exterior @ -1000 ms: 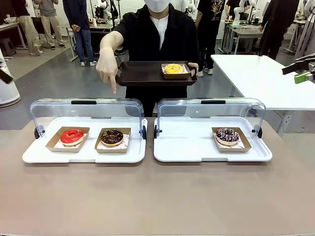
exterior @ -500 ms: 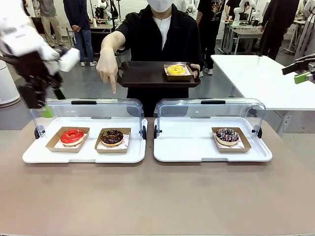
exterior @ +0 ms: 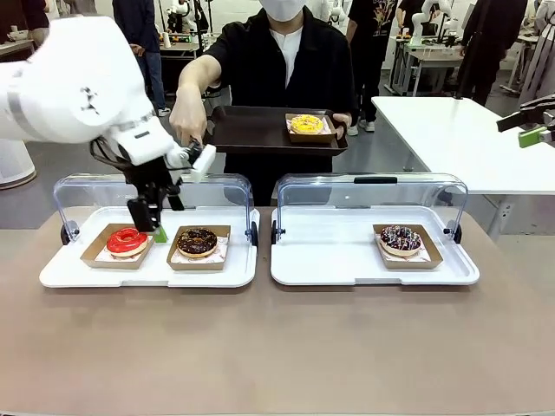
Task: Provide the desired donut to the person.
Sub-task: Pick up and lift the Paper togo box containing the Donut pointed at by the person.
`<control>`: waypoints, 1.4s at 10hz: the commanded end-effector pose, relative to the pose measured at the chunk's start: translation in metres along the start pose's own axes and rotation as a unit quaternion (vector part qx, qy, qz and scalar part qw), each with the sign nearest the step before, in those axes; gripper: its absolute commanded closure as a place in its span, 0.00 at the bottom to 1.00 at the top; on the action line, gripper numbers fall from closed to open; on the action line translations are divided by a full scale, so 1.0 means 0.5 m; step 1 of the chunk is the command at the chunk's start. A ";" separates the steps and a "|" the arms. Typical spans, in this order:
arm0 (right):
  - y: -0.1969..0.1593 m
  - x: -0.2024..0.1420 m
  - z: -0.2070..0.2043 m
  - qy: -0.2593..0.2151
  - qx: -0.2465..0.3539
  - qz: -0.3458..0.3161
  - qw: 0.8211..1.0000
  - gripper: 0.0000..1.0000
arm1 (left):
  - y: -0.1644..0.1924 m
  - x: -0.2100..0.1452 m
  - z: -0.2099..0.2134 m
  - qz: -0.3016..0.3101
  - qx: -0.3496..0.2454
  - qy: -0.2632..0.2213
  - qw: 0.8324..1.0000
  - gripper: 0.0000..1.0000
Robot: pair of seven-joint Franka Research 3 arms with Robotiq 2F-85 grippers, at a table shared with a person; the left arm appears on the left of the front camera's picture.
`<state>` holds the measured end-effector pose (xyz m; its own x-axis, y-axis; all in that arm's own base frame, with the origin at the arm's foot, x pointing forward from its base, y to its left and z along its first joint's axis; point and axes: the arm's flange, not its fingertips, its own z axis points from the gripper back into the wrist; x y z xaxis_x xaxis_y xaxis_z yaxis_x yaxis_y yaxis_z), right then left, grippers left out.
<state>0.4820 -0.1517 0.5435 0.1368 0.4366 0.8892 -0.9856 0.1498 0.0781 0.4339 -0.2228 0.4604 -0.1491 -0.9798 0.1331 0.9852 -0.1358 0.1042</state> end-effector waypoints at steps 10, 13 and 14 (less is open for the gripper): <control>0.000 0.000 0.000 -0.004 -0.001 -0.001 1.000 0.00 | 0.003 0.010 -0.025 0.003 -0.005 -0.005 1.000 0.00; 0.000 0.000 0.000 -0.004 -0.001 -0.001 1.000 0.00 | 0.046 0.059 -0.097 -0.030 -0.052 0.024 0.998 0.00; 0.000 0.000 0.000 -0.004 -0.001 -0.001 1.000 0.00 | 0.053 0.068 -0.115 -0.030 -0.049 0.031 0.998 0.00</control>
<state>0.4820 -0.1517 0.5435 0.1368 0.4366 0.8892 -0.9856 0.1498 0.0781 0.4481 -0.2587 0.4086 -0.1989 -0.9742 0.1066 0.9800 -0.1988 0.0109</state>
